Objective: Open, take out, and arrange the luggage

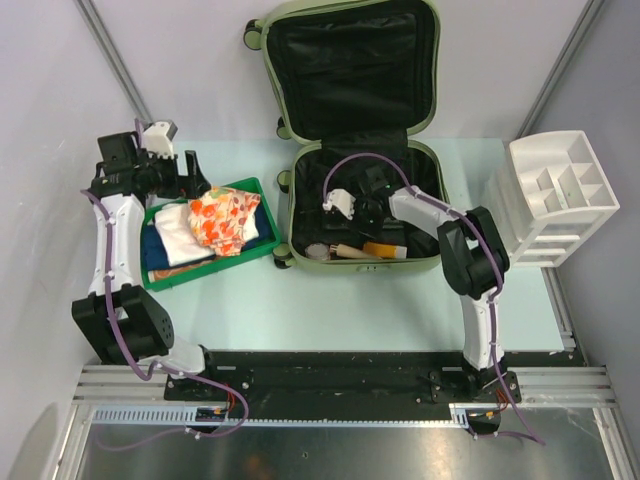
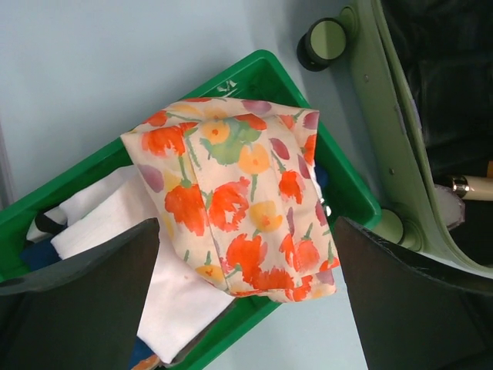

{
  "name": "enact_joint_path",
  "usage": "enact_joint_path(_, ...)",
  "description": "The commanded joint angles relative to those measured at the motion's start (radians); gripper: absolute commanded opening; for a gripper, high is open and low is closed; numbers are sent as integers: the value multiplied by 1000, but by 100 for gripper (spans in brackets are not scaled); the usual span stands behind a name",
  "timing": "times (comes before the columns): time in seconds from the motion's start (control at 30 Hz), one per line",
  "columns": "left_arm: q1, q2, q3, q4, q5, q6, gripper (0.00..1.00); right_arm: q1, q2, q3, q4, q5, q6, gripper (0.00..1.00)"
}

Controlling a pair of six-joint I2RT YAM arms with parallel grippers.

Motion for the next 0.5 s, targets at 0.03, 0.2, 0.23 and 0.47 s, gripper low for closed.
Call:
enact_joint_path(0.03,-49,-15,25,4,72,-11,100,-27,25,-14,225,212,-77,0)
enact_joint_path(0.2,-118,-25,39,5,47,43,100,-41,-45,40,177,144,-30,0)
enact_joint_path(0.23,-130,-25,46,7,47,43,100,-46,-68,52,165,129,-14,0)
enact_joint_path(0.47,-164,19,89,8,70,28,100,-70,-102,143,87,14,72,0)
